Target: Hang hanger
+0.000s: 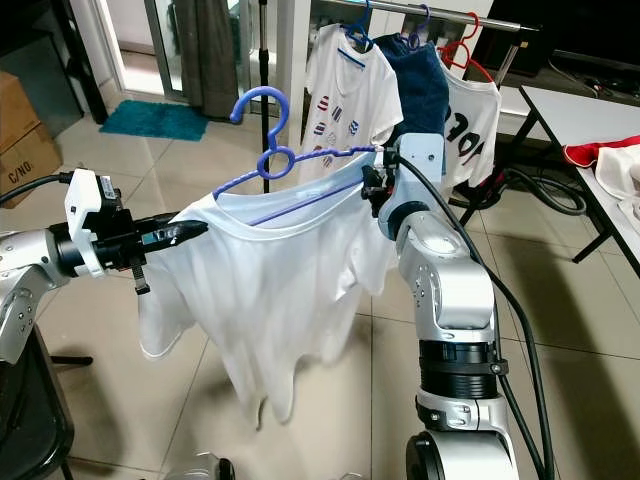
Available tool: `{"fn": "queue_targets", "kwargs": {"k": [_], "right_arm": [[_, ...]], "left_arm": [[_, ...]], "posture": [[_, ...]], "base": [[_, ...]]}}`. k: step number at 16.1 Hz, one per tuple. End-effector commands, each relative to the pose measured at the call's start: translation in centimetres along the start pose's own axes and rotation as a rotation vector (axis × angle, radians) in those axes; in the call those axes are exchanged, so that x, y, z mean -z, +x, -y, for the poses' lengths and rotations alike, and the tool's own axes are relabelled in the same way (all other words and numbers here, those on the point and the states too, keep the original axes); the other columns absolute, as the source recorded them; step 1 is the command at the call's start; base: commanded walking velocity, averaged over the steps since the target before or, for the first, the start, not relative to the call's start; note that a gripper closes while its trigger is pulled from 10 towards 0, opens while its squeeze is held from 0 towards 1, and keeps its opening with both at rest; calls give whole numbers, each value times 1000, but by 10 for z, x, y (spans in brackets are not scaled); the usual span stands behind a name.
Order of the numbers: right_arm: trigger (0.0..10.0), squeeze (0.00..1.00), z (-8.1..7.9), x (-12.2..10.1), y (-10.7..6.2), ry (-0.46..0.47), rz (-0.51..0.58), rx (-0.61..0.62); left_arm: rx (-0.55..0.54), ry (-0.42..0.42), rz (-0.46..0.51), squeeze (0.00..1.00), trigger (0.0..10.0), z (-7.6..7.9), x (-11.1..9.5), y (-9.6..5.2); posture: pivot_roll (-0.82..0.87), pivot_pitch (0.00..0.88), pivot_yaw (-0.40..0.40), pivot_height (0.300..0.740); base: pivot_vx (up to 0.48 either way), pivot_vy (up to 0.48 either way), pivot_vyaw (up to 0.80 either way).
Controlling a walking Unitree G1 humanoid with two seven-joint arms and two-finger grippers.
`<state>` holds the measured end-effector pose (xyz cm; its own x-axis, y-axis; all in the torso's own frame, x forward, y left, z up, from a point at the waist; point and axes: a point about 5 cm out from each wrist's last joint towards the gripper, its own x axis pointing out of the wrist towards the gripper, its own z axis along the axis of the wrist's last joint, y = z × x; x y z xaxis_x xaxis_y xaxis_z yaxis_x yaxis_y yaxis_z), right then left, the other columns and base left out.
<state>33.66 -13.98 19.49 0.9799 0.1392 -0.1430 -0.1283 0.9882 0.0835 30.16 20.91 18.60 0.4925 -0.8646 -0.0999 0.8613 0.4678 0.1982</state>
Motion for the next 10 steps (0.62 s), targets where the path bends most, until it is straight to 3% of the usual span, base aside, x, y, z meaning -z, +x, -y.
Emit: {"fn": "queue_targets", "kwargs": {"k": [1, 7, 10], "right_arm": [[0, 0, 7, -3, 1, 9, 16, 19], [0, 0, 8, -5, 1, 8, 29, 17], [0, 0, 4, -9, -1, 14, 50, 5]], "left_arm": [[10, 40, 41, 0, 0, -4, -15, 1], [-1, 38, 25, 0, 0, -5, -12, 0], [-35, 60, -59, 0, 0, -9, -3, -2]], "posture": [[-8, 0, -45, 740], [-9, 0, -46, 740], [-10, 0, -46, 740]], "base": [[0, 0, 0], [0, 0, 0], [0, 0, 0]]}}
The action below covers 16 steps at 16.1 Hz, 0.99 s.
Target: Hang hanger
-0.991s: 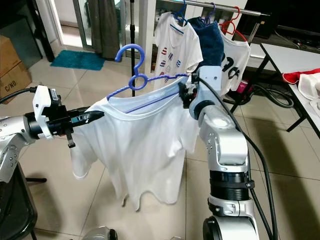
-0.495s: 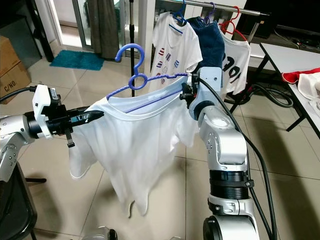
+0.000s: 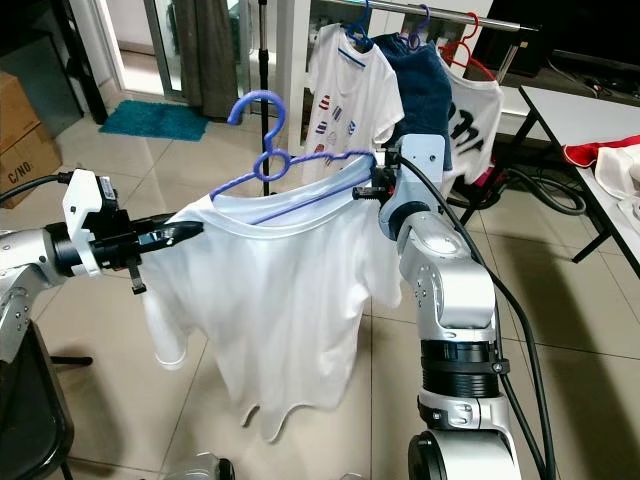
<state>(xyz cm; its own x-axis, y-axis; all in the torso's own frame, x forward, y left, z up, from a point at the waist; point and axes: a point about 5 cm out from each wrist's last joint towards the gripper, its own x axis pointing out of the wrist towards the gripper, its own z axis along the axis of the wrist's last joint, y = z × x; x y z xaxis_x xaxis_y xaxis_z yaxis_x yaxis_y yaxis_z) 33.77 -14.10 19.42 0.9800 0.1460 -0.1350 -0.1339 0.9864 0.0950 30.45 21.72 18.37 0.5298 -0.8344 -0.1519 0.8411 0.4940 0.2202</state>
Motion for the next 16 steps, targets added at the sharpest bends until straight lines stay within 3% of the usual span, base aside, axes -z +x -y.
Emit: {"fn": "queue_targets", "kwargs": {"k": [1, 4, 8, 13, 14, 15, 16], "right_arm": [[0, 0, 0, -11, -2, 5, 50, 3], [0, 0, -7, -13, -3, 11, 61, -24], [0, 0, -34, -18, -9, -3, 70, -138], [0, 0, -39, -4, -12, -65, 4, -162], [8824, 0, -38, 2, -13, -97, -22, -161], [10000, 298, -45, 11, -17, -161, -65, -264], [10000, 1000, -53, 14, -22, -186, -69, -362]], "left_arm": [[-8, 45, -15, 0, 0, -4, -5, 3], [-7, 50, -59, 0, 0, -3, 0, 5], [-17, 72, -113, 0, 0, -3, 7, 14], [-84, 94, -83, 0, 0, -14, 0, 11], [-85, 94, -71, 0, 0, -15, -2, 10], [-93, 92, -52, 0, 0, -16, -4, 8], [-101, 94, -48, 0, 0, -17, -4, 7]], "posture": [[-10, 0, -46, 740], [-13, 0, -44, 740], [-17, 0, -44, 740], [-18, 0, -46, 740], [-18, 0, -47, 740], [-17, 0, -46, 740], [-17, 0, -47, 740]], "base": [[0, 0, 0], [0, 0, 0], [0, 0, 0], [0, 0, 0], [0, 0, 0], [0, 0, 0], [0, 0, 0]]}}
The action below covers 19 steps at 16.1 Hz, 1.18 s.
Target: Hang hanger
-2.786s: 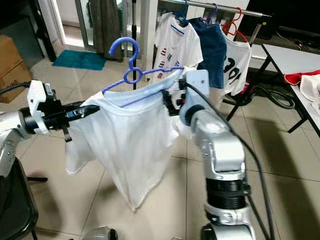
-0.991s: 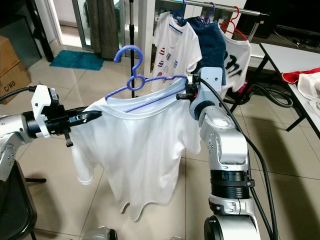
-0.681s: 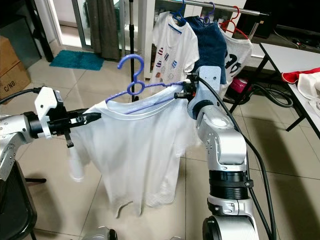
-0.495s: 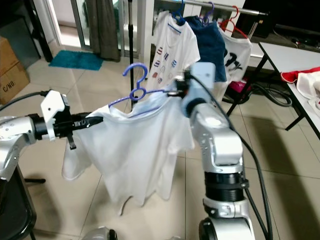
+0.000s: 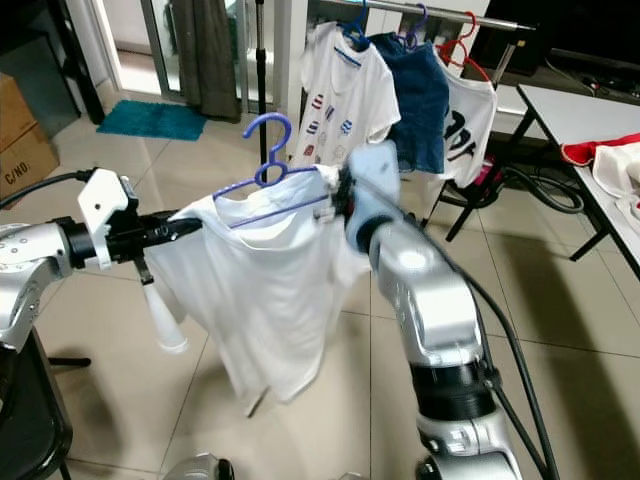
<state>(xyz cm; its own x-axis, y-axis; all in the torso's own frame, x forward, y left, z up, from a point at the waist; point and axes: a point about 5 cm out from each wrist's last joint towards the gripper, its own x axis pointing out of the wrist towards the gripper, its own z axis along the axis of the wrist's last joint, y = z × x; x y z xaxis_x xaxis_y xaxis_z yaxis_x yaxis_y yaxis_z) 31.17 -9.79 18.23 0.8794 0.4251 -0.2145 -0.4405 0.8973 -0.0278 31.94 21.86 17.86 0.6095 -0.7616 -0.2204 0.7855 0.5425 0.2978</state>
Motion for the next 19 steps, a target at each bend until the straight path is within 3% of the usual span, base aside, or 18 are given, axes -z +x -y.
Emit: {"fn": "queue_targets", "kwargs": {"k": [1, 3, 4, 6, 9, 10, 12, 13, 14, 18, 19], "right_arm": [[10000, 1000, -11, -6, -3, -22, 29, -92], [10000, 1000, -14, -8, -5, -14, 42, -137], [10000, 1000, -17, -10, -11, -21, 41, -250], [10000, 1000, -2, -24, -23, -20, 118, -348], [10000, 1000, 18, -45, -36, -142, 250, -424], [10000, 1000, 27, -53, -39, -227, 291, -467], [10000, 1000, 34, -57, -40, -267, 301, -506], [10000, 1000, 40, -63, -39, -341, 308, -534], [10000, 0, 43, -66, -38, -406, 309, -562], [10000, 0, 44, -67, -35, -465, 300, -649], [10000, 0, 40, -61, -31, -510, 274, -758]], "left_arm": [[-22, 27, 49, 0, 0, -6, -10, -1], [-30, 28, 51, 0, 0, -8, -10, -1], [-33, 30, 54, 0, 0, -10, -11, -1], [4, 36, 69, 0, 0, -10, -15, -2], [89, 44, 80, 0, 0, -4, -16, -3], [134, 52, 89, 0, 0, -1, -17, -4], [160, 58, 107, 0, 0, 1, -20, -5], [197, 65, 134, 0, 0, 4, -24, -5], [233, 66, 152, 0, 0, 8, -26, -4], [278, 77, 162, 0, 0, 12, -27, -3], [315, 80, 168, 0, 0, 18, -29, -1]], "posture": [[-17, 0, -47, 740], [-18, 0, -47, 740], [-19, 0, -47, 740], [-19, 0, -47, 740], [-24, 0, -42, 740], [-24, 0, -44, 740], [-23, 0, -45, 740], [-20, 0, -45, 740], [-20, 0, -45, 740], [-20, 0, -45, 740], [-11, 0, -50, 740]], "base": [[0, 0, 0], [0, 0, 0], [0, 0, 0], [0, 0, 0], [0, 0, 0], [0, 0, 0], [0, 0, 0], [0, 0, 0], [0, 0, 0], [0, 0, 0], [0, 0, 0]]}}
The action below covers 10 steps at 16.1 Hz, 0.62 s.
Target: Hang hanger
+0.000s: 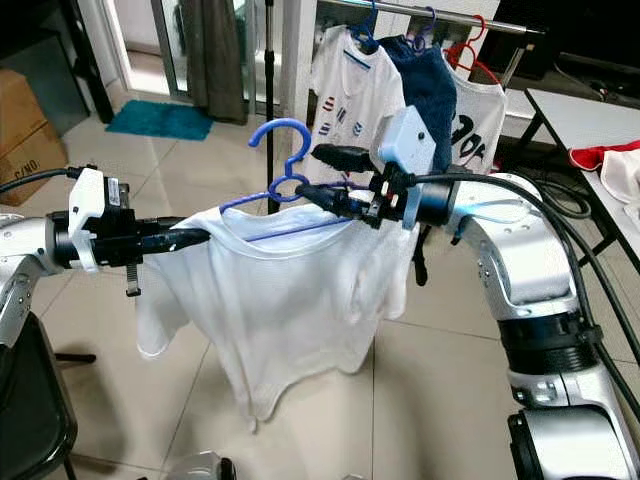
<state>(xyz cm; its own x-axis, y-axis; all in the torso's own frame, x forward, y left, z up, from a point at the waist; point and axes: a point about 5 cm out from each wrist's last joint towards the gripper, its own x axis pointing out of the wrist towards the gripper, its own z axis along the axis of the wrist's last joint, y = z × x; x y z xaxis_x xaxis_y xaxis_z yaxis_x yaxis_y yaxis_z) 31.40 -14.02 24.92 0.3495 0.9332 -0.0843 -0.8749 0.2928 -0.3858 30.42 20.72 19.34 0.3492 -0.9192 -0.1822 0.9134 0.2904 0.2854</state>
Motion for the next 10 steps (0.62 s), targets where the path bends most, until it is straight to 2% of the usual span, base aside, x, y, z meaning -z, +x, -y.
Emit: {"fn": "queue_targets", "kwargs": {"k": [1, 3, 4, 5, 10], "right_arm": [[10000, 0, -3, 2, 2, -36, -20, -101], [9686, 0, -7, 6, 4, -11, -27, -172], [1686, 0, -11, 8, 4, 22, -36, -217], [0, 0, -12, 8, 3, 29, -41, -235], [0, 0, -16, 12, 1, 66, -58, -332]], "left_arm": [[46, 38, 38, 0, 0, 4, -10, 7], [53, 41, 39, 0, 0, 5, -10, 8], [56, 44, 38, 0, 0, 4, -11, 7], [58, 44, 37, 0, 0, 5, -11, 7], [47, 40, 29, 0, 0, 3, -9, 4]], "posture": [[-11, 0, -50, 740], [-10, 0, -52, 740], [-9, 0, -53, 740], [-9, 0, -53, 740], [-11, 0, -57, 740]], "base": [[0, 0, 0], [0, 0, 0], [0, 0, 0], [0, 0, 0], [0, 0, 0]]}}
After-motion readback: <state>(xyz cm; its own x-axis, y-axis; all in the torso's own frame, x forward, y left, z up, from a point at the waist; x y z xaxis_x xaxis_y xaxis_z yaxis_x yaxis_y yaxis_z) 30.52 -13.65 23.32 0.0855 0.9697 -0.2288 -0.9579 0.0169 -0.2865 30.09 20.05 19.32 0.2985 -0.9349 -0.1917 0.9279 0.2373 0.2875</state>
